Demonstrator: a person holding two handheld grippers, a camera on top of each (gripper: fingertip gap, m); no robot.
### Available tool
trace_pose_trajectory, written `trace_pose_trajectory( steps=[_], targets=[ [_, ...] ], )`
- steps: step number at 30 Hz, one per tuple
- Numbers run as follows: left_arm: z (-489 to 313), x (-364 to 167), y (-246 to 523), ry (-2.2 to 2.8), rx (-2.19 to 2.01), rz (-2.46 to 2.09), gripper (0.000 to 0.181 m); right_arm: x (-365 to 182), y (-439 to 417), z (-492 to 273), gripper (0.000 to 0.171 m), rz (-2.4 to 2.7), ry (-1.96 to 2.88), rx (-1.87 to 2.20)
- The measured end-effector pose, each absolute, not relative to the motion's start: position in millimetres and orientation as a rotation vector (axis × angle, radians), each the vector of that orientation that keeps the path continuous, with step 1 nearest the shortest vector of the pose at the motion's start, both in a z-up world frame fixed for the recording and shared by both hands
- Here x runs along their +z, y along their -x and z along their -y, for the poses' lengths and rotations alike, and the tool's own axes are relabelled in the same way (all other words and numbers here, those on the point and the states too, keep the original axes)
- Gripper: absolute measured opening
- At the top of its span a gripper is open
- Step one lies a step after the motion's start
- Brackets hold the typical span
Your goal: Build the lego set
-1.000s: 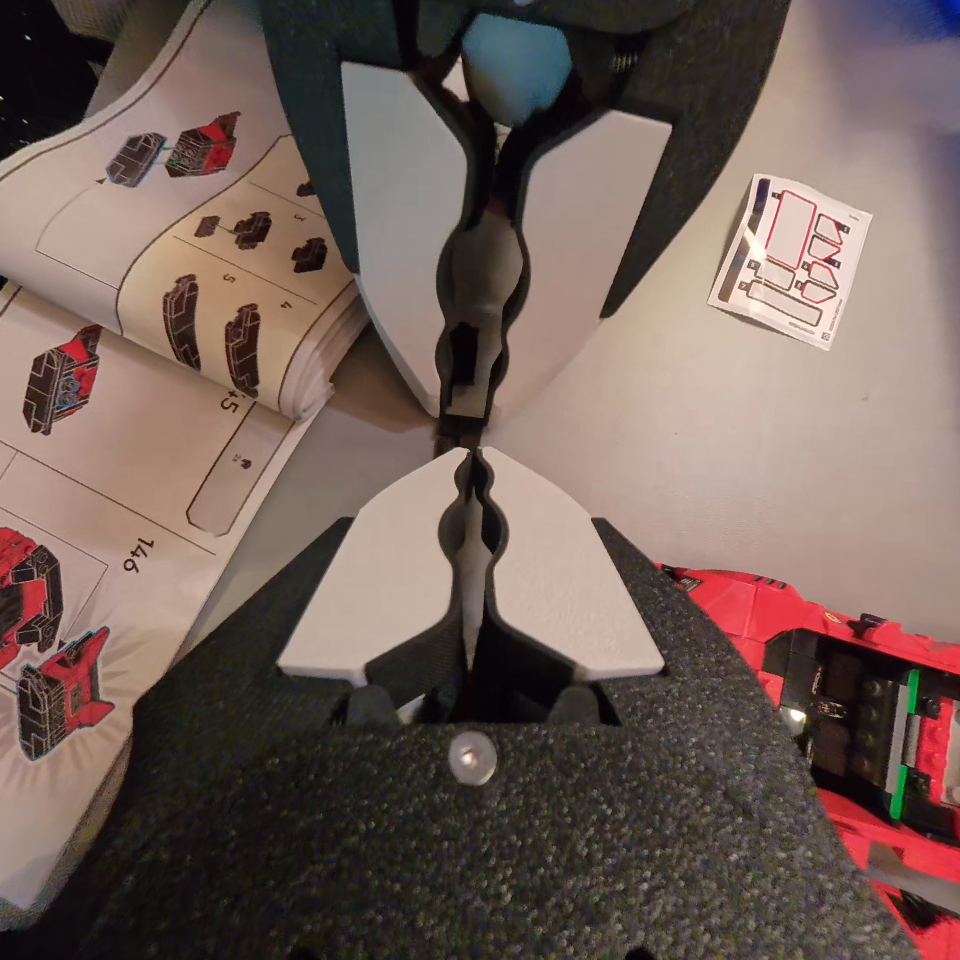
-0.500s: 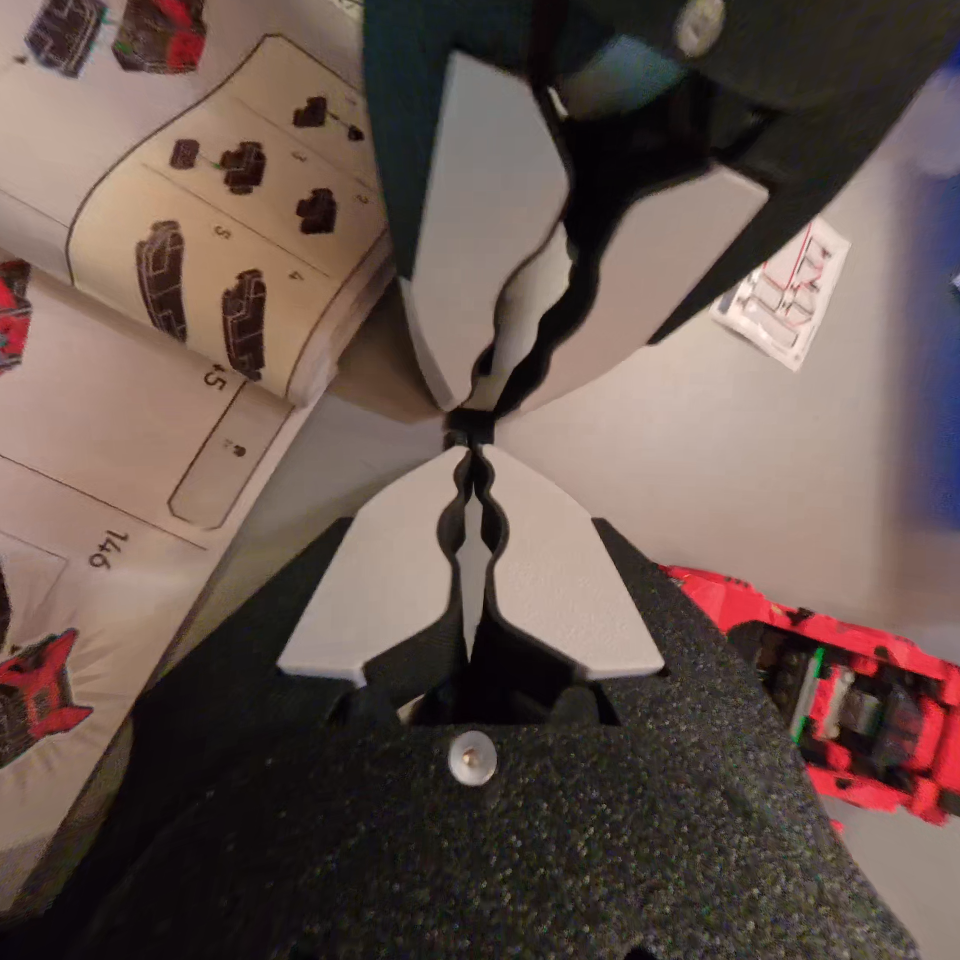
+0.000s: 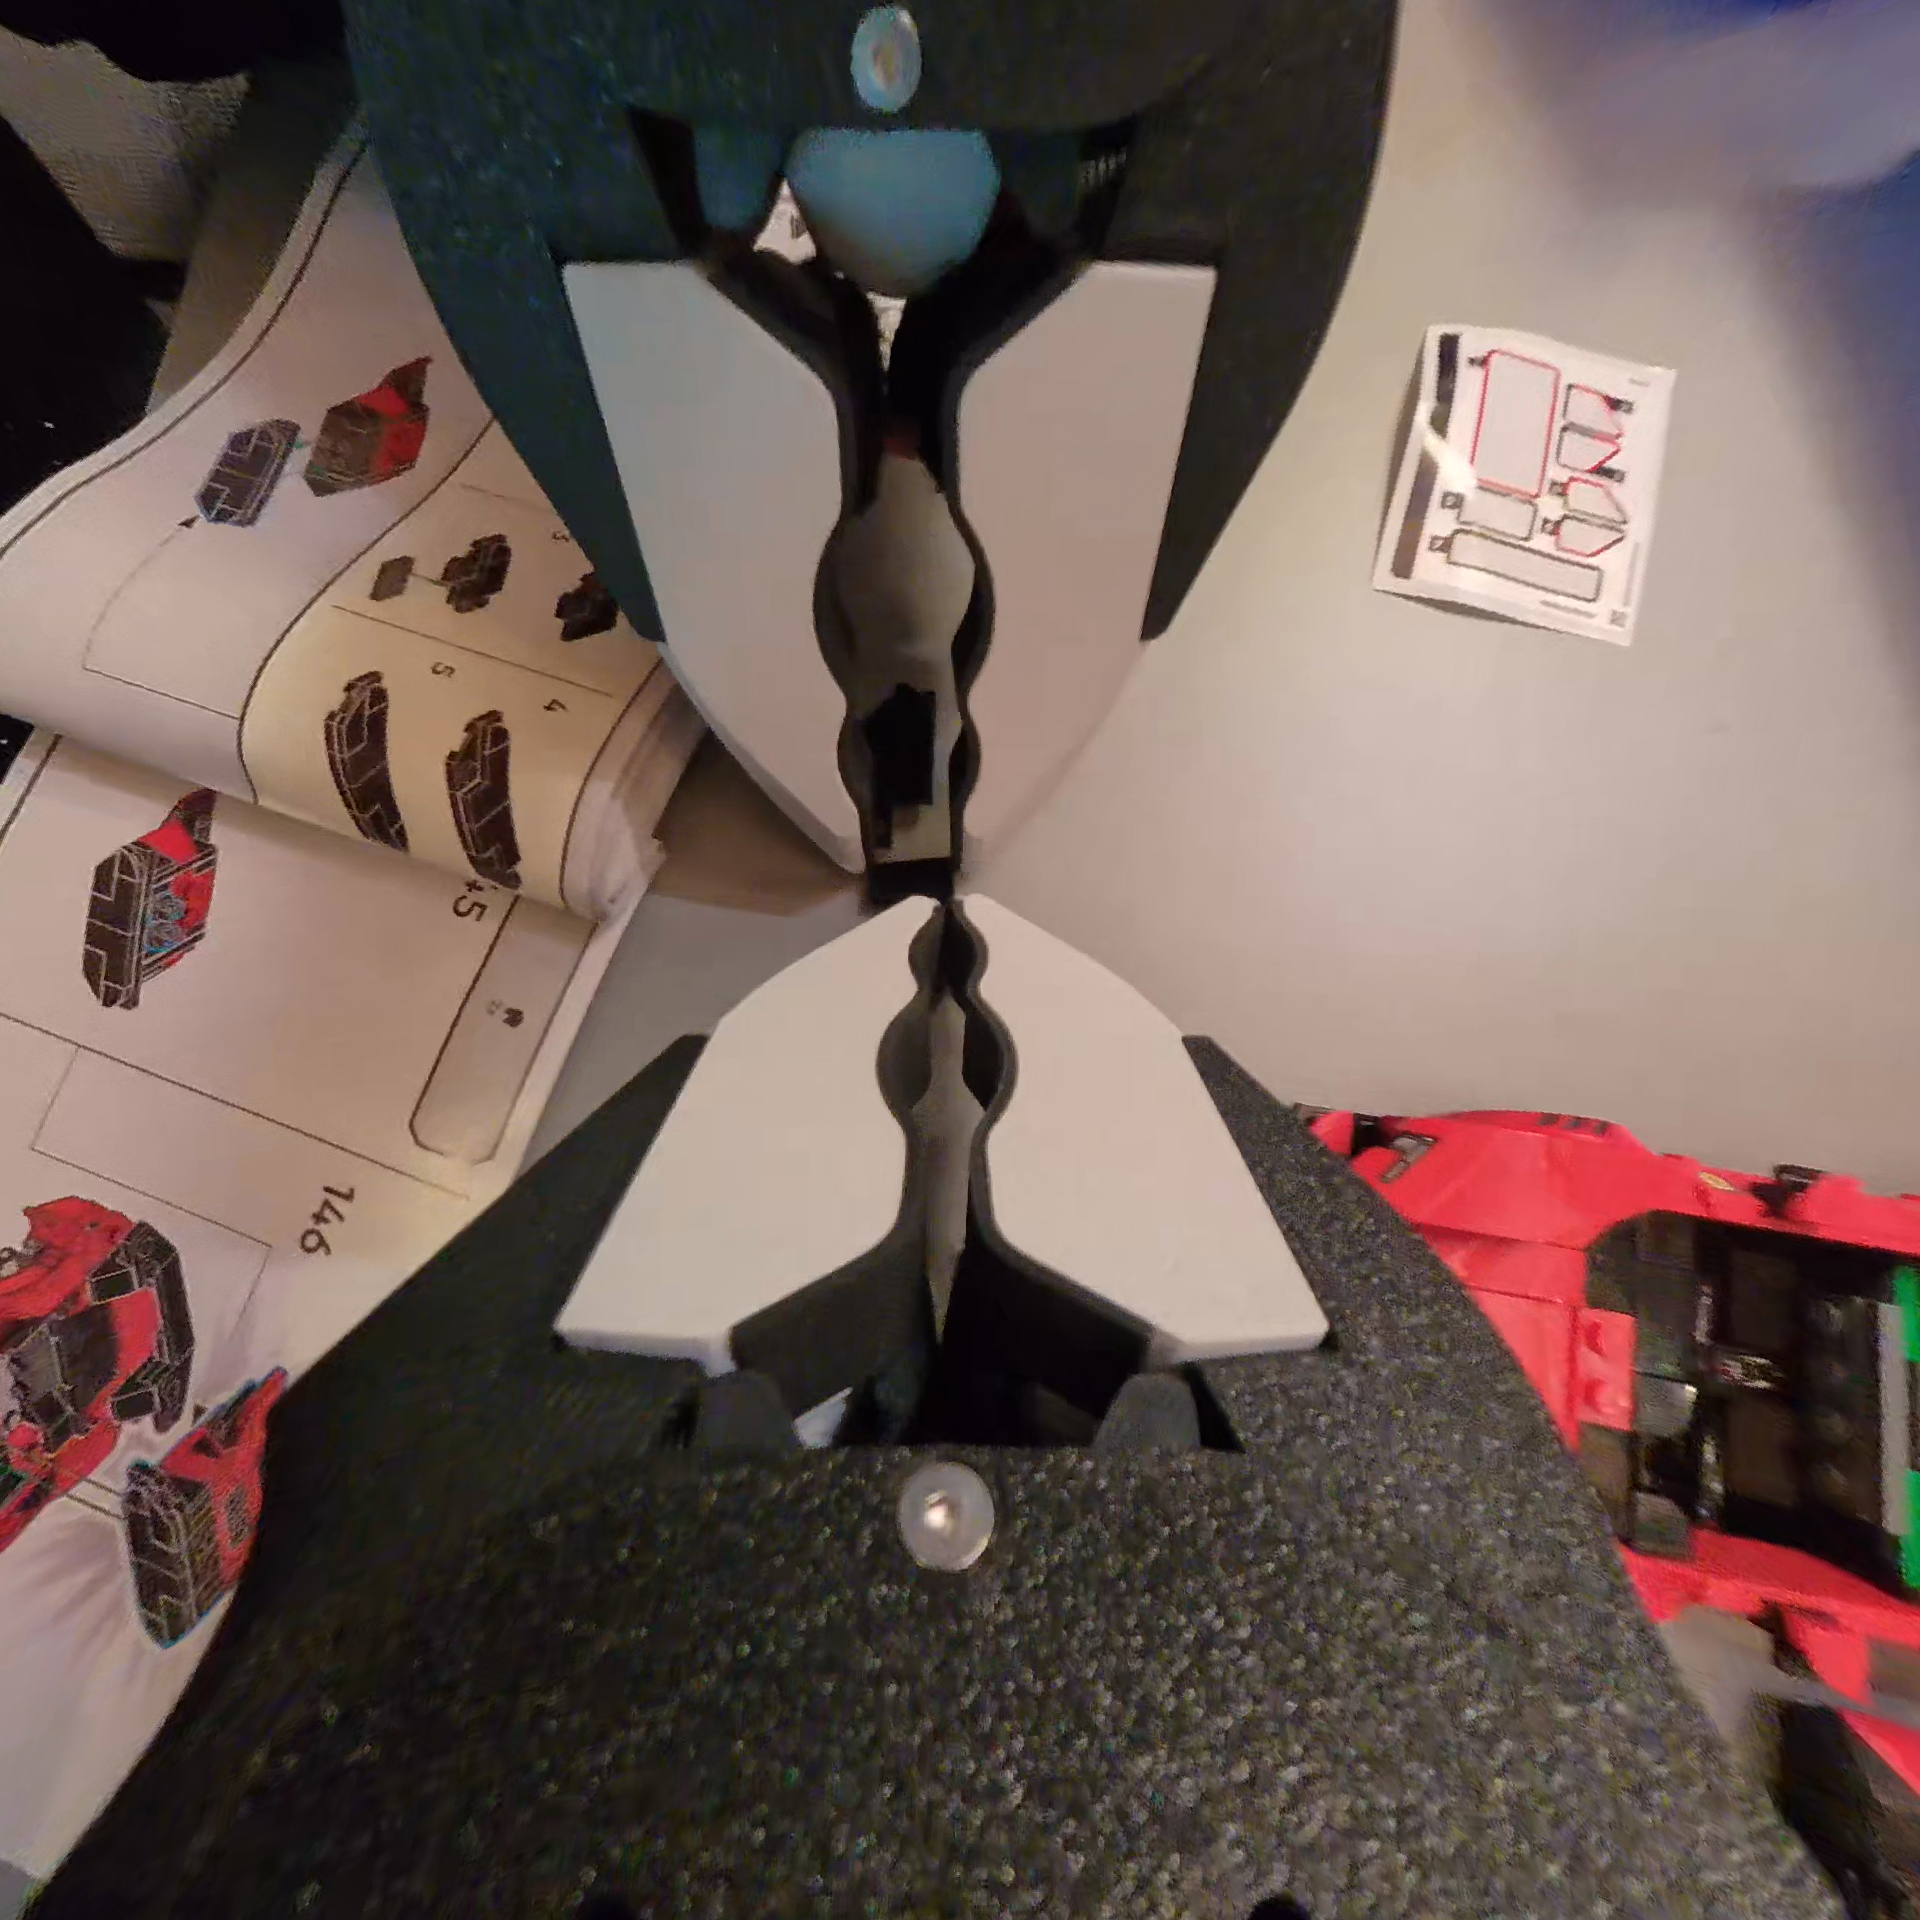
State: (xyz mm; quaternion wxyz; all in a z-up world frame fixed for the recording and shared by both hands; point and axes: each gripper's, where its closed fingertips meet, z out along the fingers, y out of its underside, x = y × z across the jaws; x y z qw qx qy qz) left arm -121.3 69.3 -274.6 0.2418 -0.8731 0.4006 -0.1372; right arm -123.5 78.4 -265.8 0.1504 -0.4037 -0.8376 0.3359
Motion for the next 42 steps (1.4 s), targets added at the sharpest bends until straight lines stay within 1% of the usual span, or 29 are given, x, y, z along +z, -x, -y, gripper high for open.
trace_pose_trajectory(
  steps=[7,12,21,23,25,31,39,42],
  targets=[
    [-70,-275,120,2.389,-0.372,-1.105,0.015,-268,123,-75,0.001,2.419,1.142,0.992],
    [-70,-276,119,2.388,-0.374,-1.113,0.015,-267,121,-78,0.001,2.348,1.116,1.108],
    [-70,-276,119,2.394,-0.371,-1.122,0.015,-268,120,-79,0.000,2.383,1.069,1.006],
    [-70,-276,119,2.394,-0.368,-1.124,0.015,-260,123,-73,0.000,2.343,1.075,1.097],
    [-70,-276,119,2.396,-0.371,-1.125,0.015,-268,121,-78,0.001,2.379,1.099,1.047],
    [-71,-276,118,2.395,-0.370,-1.127,0.015,-268,120,-78,0.001,2.375,1.100,1.046],
    [-71,-274,118,2.398,-0.389,-1.126,0.015,-271,120,-77,0.000,2.462,1.164,0.861],
    [-71,-275,118,2.383,-0.420,-1.109,0.014,-271,123,-71,0.001,2.459,1.197,0.888]
  ],
)
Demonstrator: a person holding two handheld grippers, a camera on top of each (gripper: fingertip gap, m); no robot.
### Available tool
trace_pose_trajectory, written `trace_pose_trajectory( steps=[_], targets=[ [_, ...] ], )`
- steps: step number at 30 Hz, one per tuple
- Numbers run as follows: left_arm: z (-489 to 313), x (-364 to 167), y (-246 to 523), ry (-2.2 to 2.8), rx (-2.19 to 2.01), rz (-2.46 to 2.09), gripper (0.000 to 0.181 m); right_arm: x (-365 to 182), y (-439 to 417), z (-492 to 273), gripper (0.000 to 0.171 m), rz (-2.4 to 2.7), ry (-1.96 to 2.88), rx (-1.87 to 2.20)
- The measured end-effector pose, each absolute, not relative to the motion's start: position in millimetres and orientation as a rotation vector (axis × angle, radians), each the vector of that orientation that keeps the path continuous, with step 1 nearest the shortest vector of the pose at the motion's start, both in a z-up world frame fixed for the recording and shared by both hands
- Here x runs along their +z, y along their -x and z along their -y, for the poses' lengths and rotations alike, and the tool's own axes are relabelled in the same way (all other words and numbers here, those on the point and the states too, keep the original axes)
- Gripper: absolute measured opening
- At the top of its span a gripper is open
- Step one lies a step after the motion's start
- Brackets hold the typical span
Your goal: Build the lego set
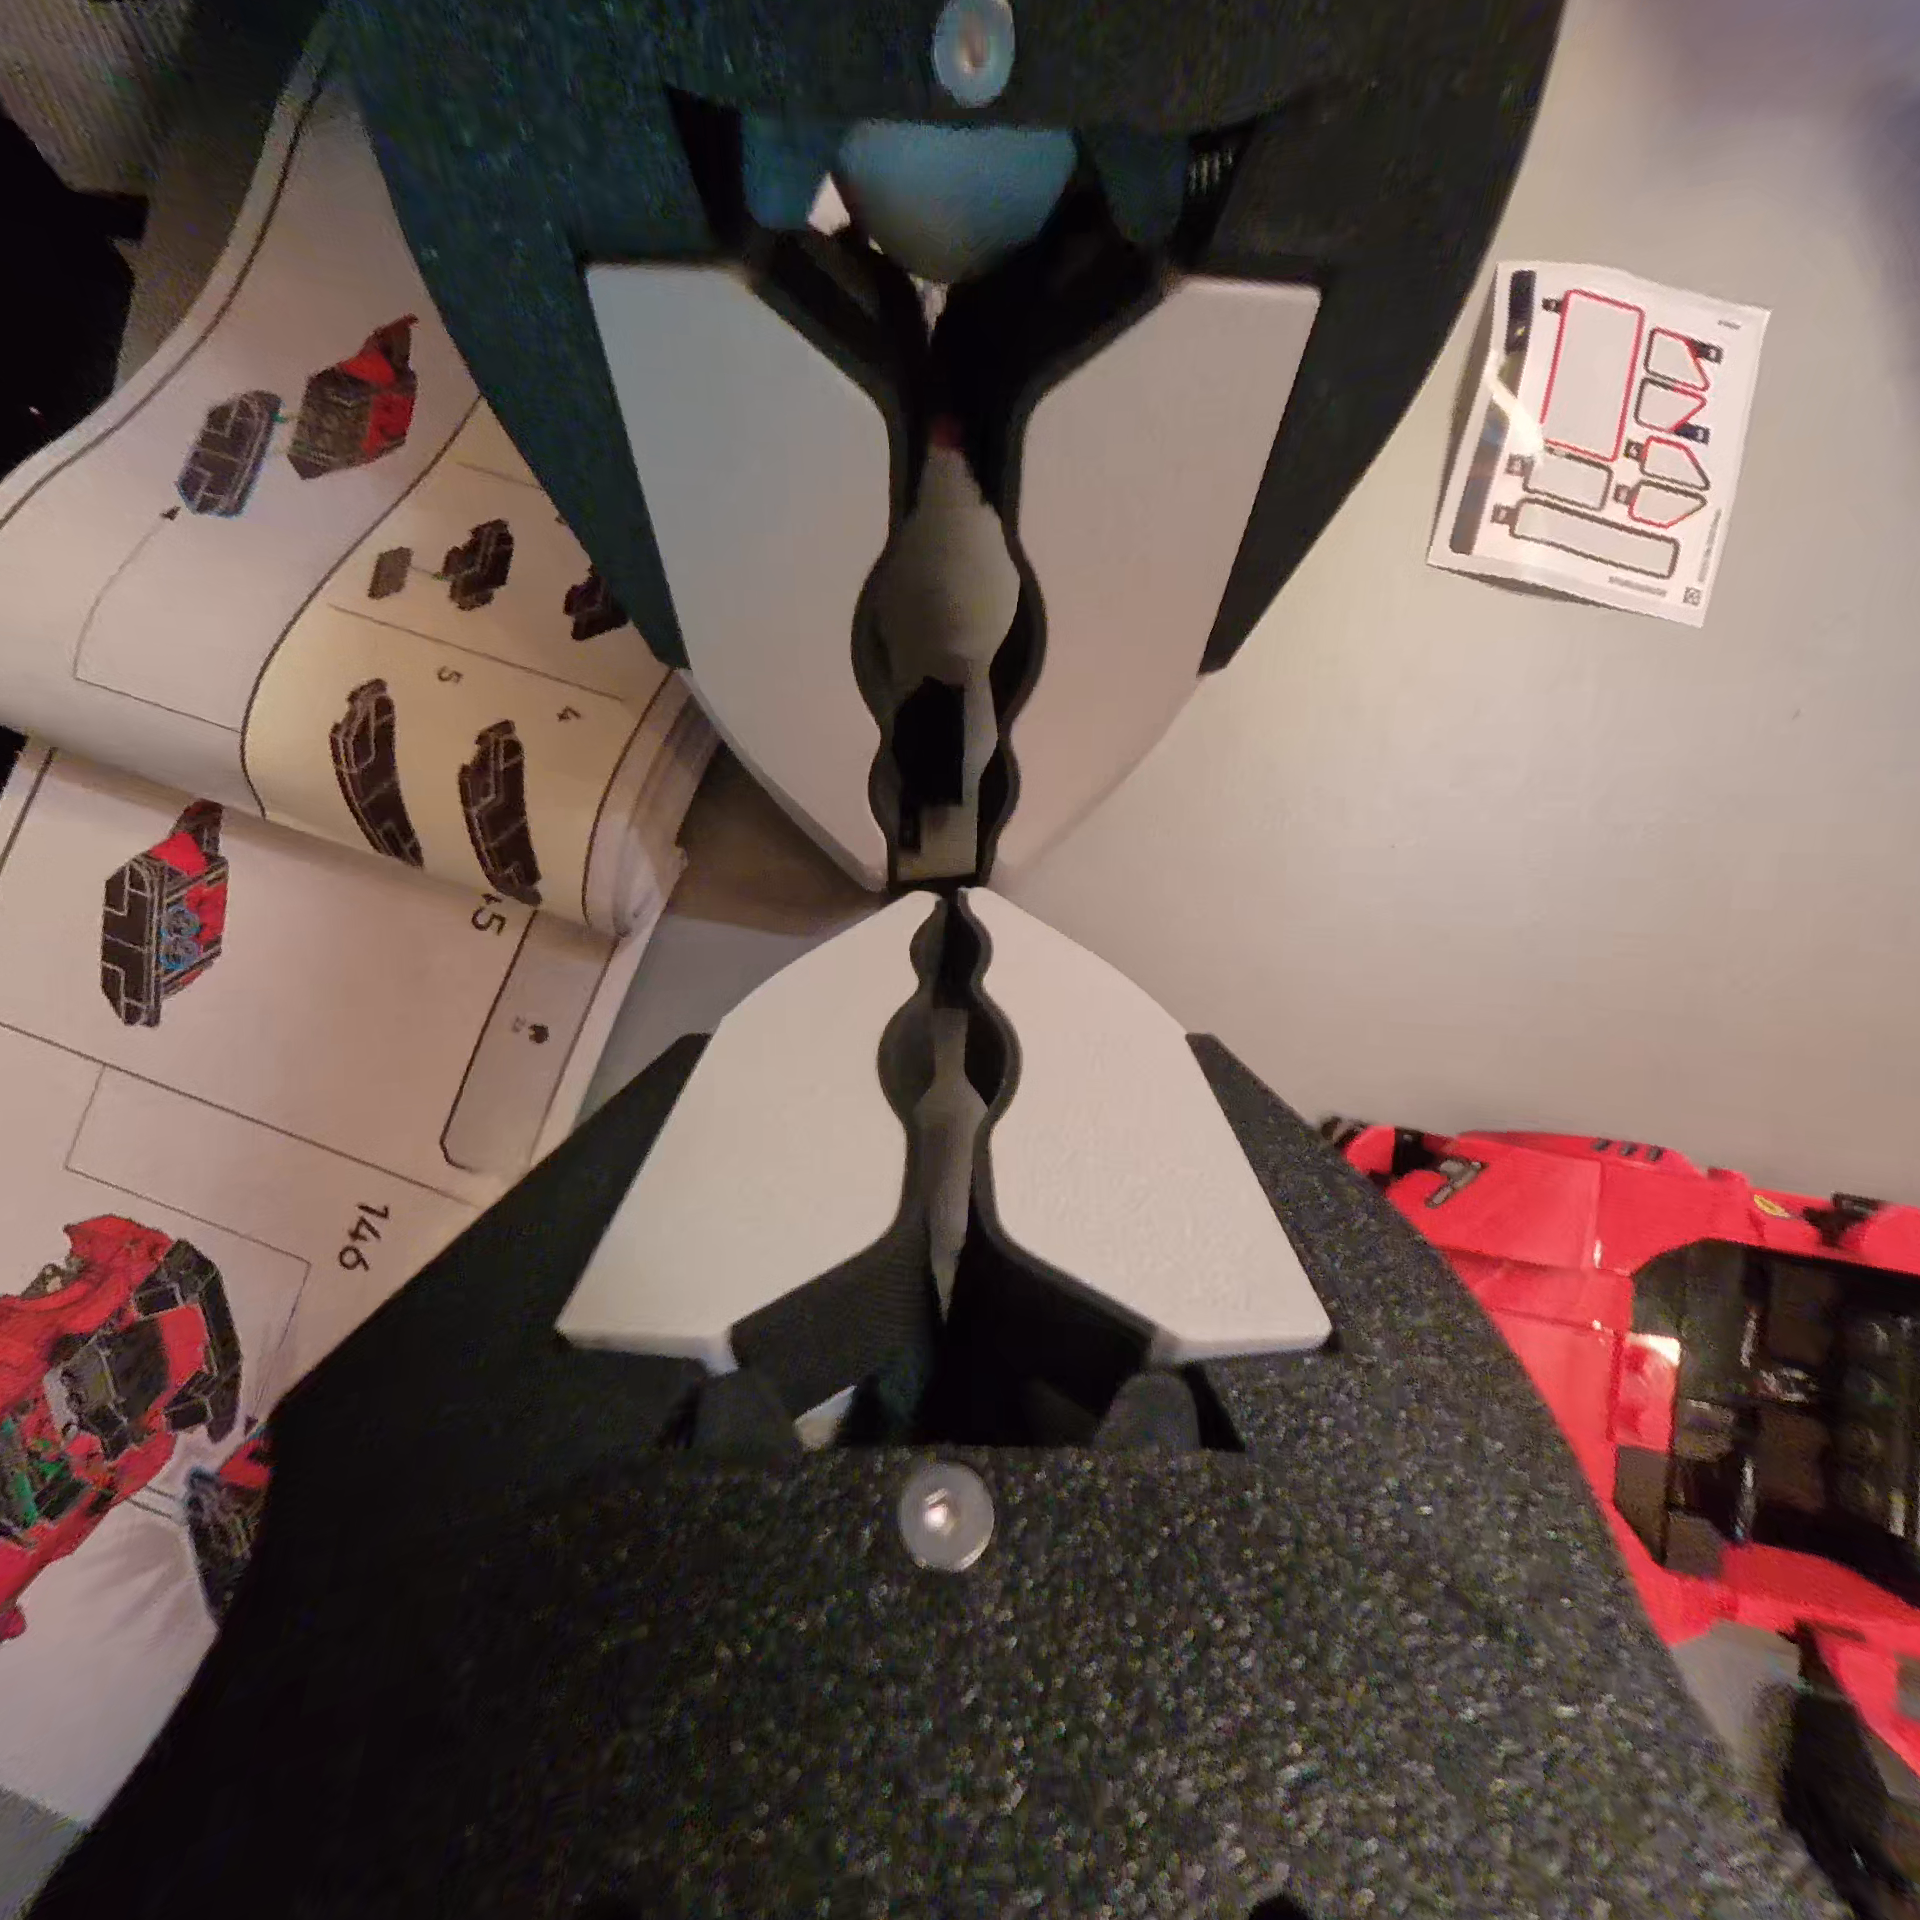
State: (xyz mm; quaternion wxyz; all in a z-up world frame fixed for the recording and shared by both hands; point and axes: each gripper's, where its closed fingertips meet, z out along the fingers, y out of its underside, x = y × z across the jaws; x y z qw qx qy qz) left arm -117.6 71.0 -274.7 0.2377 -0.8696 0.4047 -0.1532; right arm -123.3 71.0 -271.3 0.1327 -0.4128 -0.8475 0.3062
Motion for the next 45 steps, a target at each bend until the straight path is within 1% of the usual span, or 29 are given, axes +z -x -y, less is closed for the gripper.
trace_pose_trajectory(
  steps=[2,3,6,8,10,12,17,19,21,22,23,26,28,30,32,34,36,37,39,41,43,45],
  targets=[
    [-71,-276,119,2.372,-0.418,-1.102,0.014,-274,127,-65,0.001,2.455,1.192,0.935],
    [-70,-277,121,2.374,-0.408,-1.100,0.000,-277,126,-67,0.002,2.458,1.194,0.936],
    [-70,-276,121,2.383,-0.412,-1.074,0.000,-276,124,-65,0.000,2.465,1.138,0.983],
    [-72,-274,123,2.380,-0.412,-1.049,0.009,-266,123,-66,0.000,2.437,1.185,1.090],
    [-71,-270,125,2.366,-0.438,-1.029,0.010,-247,120,-74,0.000,2.369,1.192,1.171],
    [-69,-266,129,2.358,-0.433,-1.009,0.011,-235,114,-94,0.000,2.309,1.216,1.127],
    [-68,-247,132,2.281,-0.469,-0.921,0.018,-220,82,-132,0.000,2.269,1.299,0.869],
    [-68,-235,132,2.231,-0.487,-0.883,0.020,-219,68,-143,0.000,2.243,1.373,0.802],
    [-69,-219,133,2.171,-0.514,-0.819,0.021,-225,61,-140,0.000,2.222,1.468,0.827],
    [-70,-212,135,2.146,-0.518,-0.786,0.022,-232,60,-137,0.036,2.214,1.516,0.830],
    [-70,-206,138,2.126,-0.510,-0.754,0.023,-241,59,-135,0.038,2.222,1.558,0.803],
    [-65,-194,149,2.093,-0.476,-0.683,0.023,-260,67,-131,0.035,2.223,1.574,0.754],
    [-57,-191,155,2.089,-0.465,-0.644,0.023,-268,71,-133,0.029,2.226,1.607,0.736],
    [-48,-193,161,2.100,-0.459,-0.610,0.022,-276,71,-135,0.030,2.242,1.673,0.694],
    [-40,-195,168,2.108,-0.446,-0.574,0.022,-274,74,-120,0.023,2.251,1.730,0.783],
    [-32,-198,172,2.110,-0.451,-0.536,0.022,-270,72,-88,0.025,2.337,1.712,0.923],
    [-27,-201,177,2.112,-0.465,-0.500,0.022,-263,72,-73,0.028,2.372,1.637,0.970],
    [-26,-202,178,2.112,-0.470,-0.484,0.021,-259,72,-75,0.027,2.371,1.609,0.958],
    [-24,-206,179,2.116,-0.486,-0.475,0.021,-258,71,-92,0.019,2.357,1.566,0.896],
    [-22,-215,175,2.145,-0.507,-0.514,0.021,-264,68,-118,0.013,2.353,1.563,0.747],
    [-23,-224,171,2.184,-0.495,-0.557,0.021,-272,66,-131,0.013,2.368,1.582,0.647],
    [-25,-228,162,2.189,-0.500,-0.602,0.020,-277,71,-126,0.012,2.389,1.562,0.660]
  ],
)
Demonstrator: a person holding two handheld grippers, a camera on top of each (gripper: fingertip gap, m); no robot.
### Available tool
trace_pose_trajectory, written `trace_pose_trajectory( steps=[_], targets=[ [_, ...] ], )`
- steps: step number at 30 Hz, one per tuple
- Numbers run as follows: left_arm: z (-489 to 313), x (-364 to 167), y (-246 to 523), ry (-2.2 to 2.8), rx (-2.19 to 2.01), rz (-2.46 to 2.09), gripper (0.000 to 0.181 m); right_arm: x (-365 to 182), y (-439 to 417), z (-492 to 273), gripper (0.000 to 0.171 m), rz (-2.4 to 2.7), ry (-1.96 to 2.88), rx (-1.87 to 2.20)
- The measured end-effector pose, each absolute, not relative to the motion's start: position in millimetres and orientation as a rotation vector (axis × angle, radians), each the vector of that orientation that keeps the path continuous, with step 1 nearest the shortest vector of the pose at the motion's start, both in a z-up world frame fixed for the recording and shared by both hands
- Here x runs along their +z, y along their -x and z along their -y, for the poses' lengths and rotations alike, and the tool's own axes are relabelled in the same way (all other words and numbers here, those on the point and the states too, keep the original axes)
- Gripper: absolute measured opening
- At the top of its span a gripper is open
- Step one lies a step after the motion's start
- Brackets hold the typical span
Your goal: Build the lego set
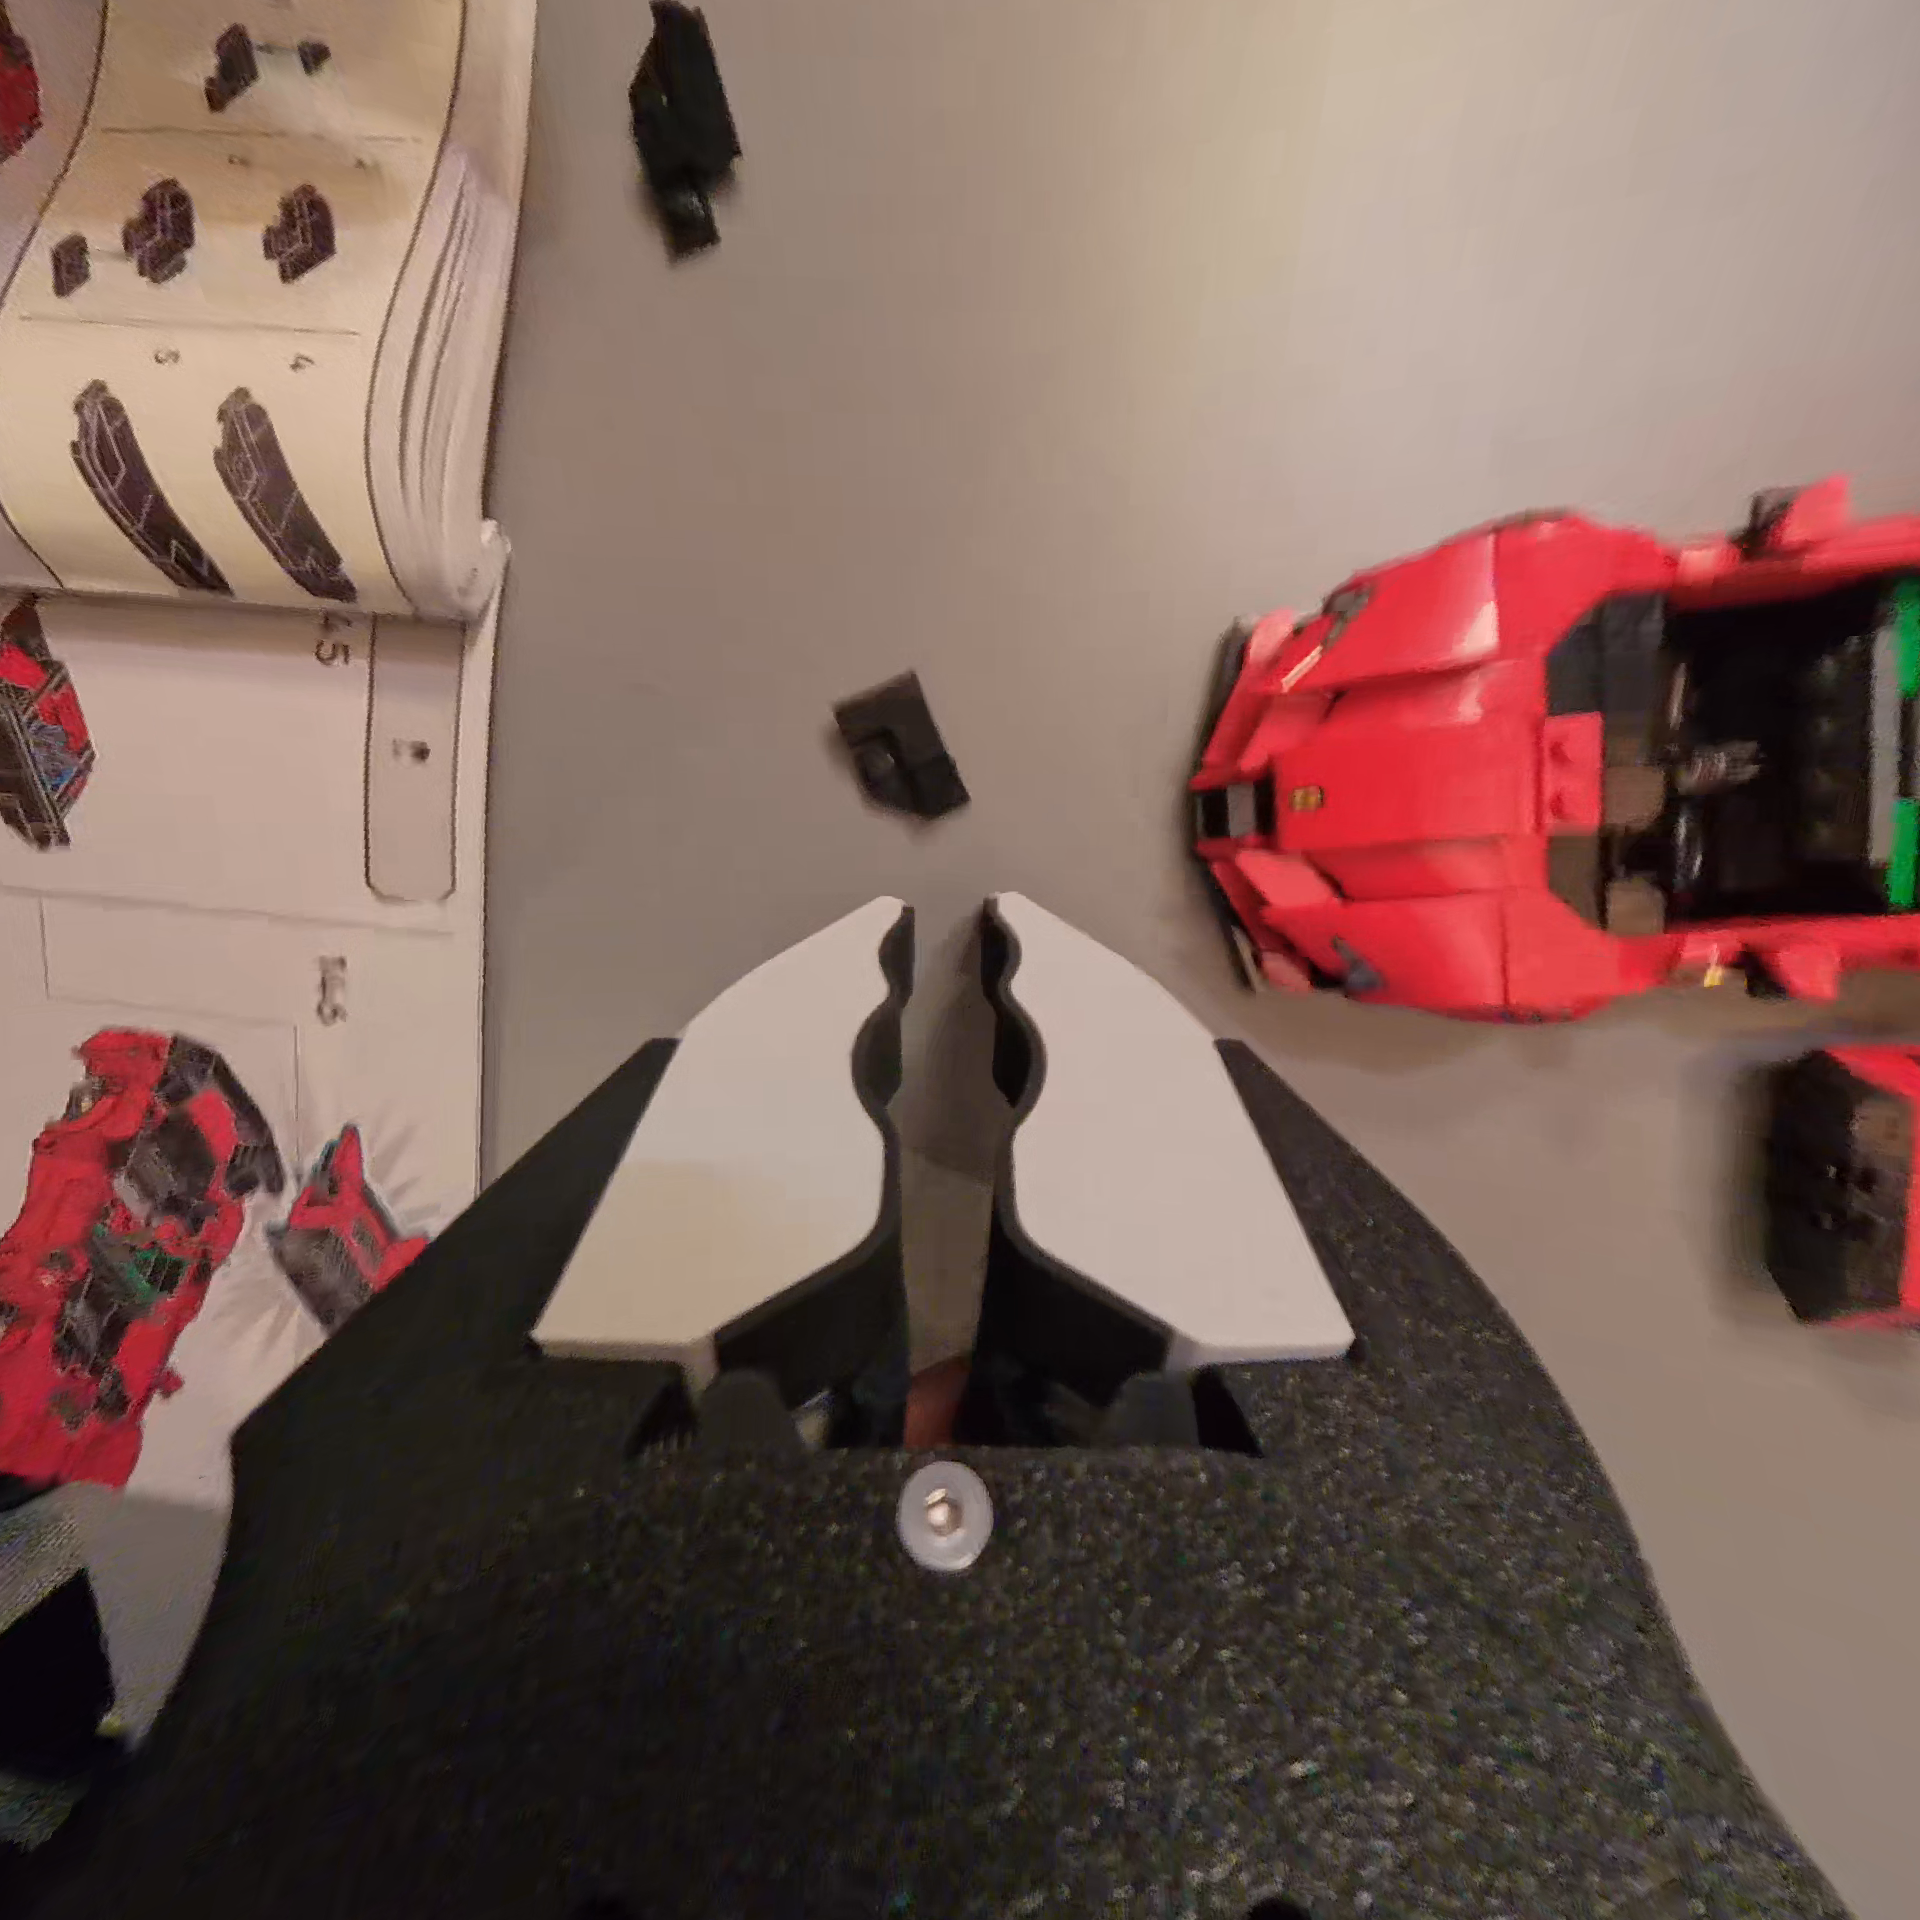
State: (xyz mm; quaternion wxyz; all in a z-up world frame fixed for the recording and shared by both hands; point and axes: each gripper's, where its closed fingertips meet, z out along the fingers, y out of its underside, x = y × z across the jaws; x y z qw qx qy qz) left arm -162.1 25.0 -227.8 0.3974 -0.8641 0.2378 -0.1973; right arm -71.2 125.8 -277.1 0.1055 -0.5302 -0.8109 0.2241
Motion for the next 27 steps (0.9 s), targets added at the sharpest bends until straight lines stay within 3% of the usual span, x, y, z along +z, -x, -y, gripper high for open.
trace_pose_trajectory(
  steps=[15,27],
  targets=[
    [-93,-257,100,2.282,-0.459,-0.795,0.001,-265,97,-110,0.000,2.451,1.248,0.870],
    [-104,-269,93,2.323,-0.438,-0.813,0.000,-270,96,-108,0.000,2.511,1.244,0.856]
  ],
)
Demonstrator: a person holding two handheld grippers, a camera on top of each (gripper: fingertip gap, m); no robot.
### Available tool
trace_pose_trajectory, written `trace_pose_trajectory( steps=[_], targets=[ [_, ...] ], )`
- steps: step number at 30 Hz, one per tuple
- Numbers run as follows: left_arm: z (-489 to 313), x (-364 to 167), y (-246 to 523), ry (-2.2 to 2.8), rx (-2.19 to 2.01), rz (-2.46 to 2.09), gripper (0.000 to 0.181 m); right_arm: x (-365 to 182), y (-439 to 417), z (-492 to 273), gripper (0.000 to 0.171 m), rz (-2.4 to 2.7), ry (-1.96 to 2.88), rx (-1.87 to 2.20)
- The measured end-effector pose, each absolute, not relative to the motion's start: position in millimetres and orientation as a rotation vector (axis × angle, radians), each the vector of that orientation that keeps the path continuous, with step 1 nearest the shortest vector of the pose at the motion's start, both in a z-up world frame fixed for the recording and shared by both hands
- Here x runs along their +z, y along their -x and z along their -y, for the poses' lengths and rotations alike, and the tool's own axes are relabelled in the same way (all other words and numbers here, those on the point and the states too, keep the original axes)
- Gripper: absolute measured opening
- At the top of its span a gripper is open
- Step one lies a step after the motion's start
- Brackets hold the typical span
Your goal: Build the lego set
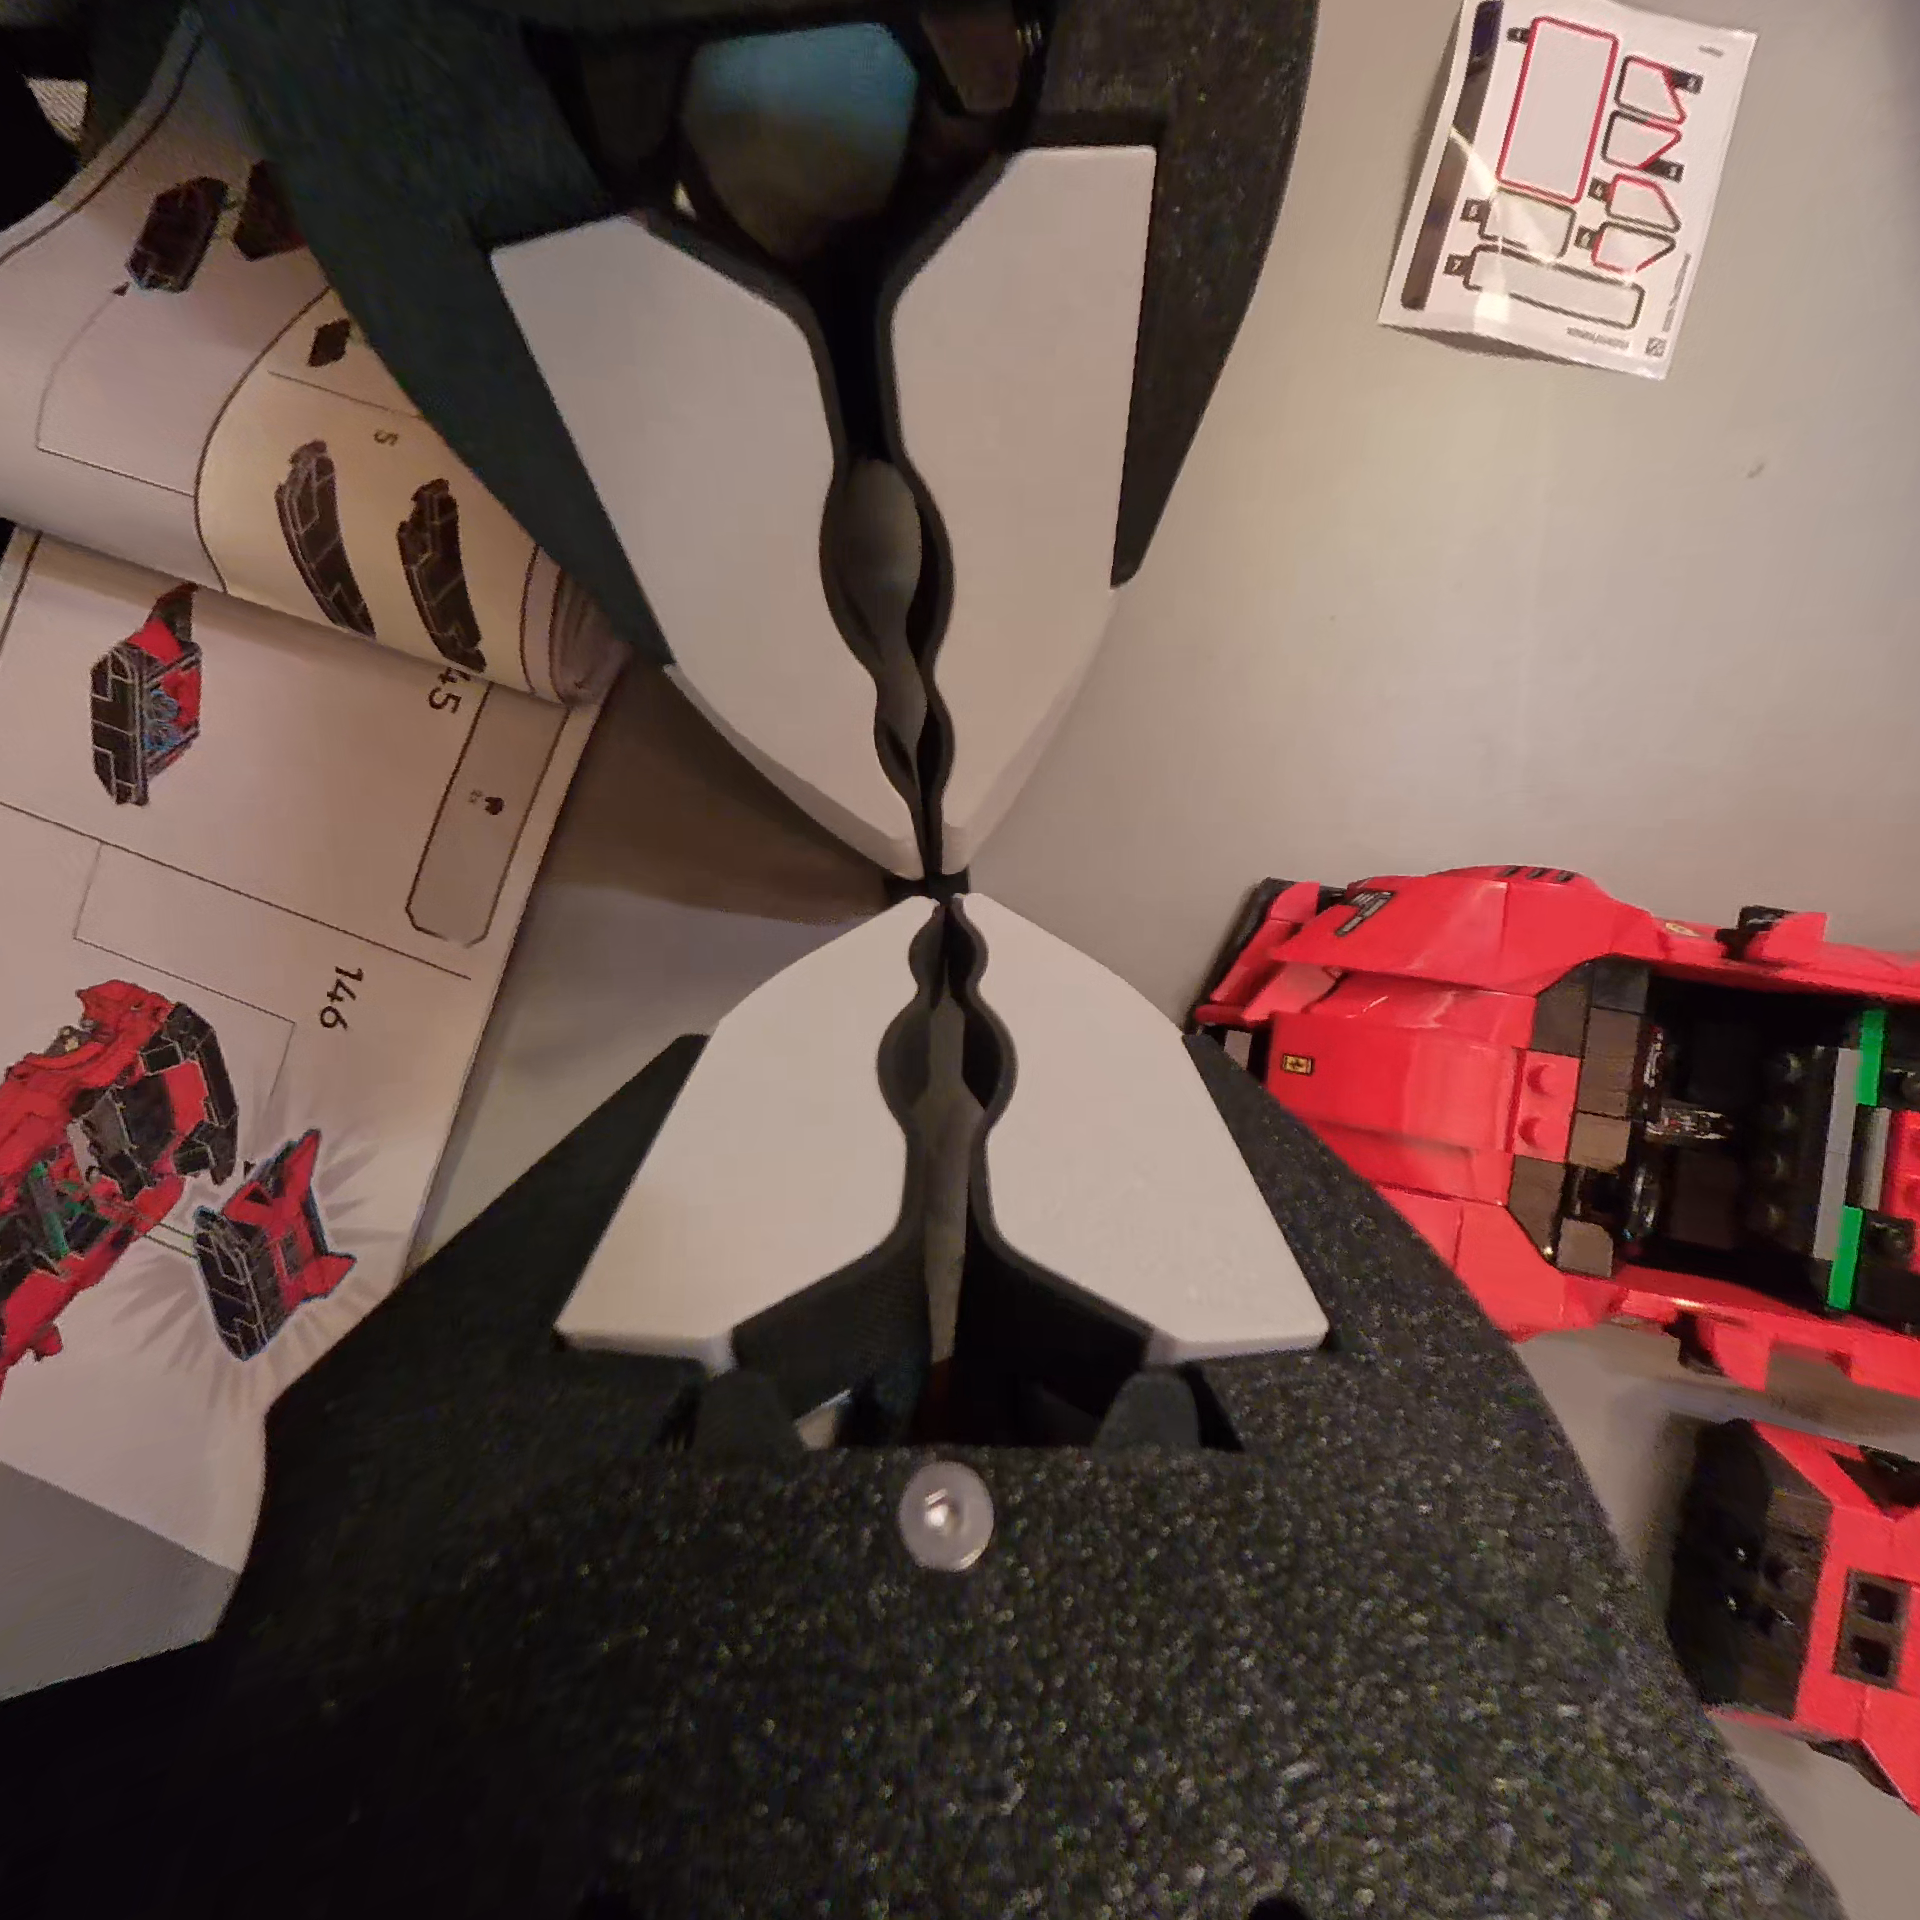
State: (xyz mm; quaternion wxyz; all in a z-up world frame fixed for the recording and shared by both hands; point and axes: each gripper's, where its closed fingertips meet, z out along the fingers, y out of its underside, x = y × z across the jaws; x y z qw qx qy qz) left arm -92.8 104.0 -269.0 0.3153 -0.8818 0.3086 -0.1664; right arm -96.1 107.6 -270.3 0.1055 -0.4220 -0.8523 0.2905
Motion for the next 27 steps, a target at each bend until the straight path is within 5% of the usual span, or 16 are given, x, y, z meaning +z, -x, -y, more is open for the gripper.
trace_pose_trajectory(
  steps=[11,12,14,27],
  targets=[
    [-104,-269,92,2.327,-0.449,-0.830,0.000,-265,94,-110,0.000,2.460,1.203,0.896],
    [-104,-270,92,2.329,-0.444,-0.834,0.000,-260,94,-111,0.019,2.428,1.191,0.945],
    [-104,-270,92,2.328,-0.442,-0.838,0.000,-267,88,-113,0.024,2.454,1.190,0.922],
    [-103,-267,93,2.340,-0.423,-0.833,0.000,-273,91,-112,0.010,2.499,1.106,0.888]
  ],
)
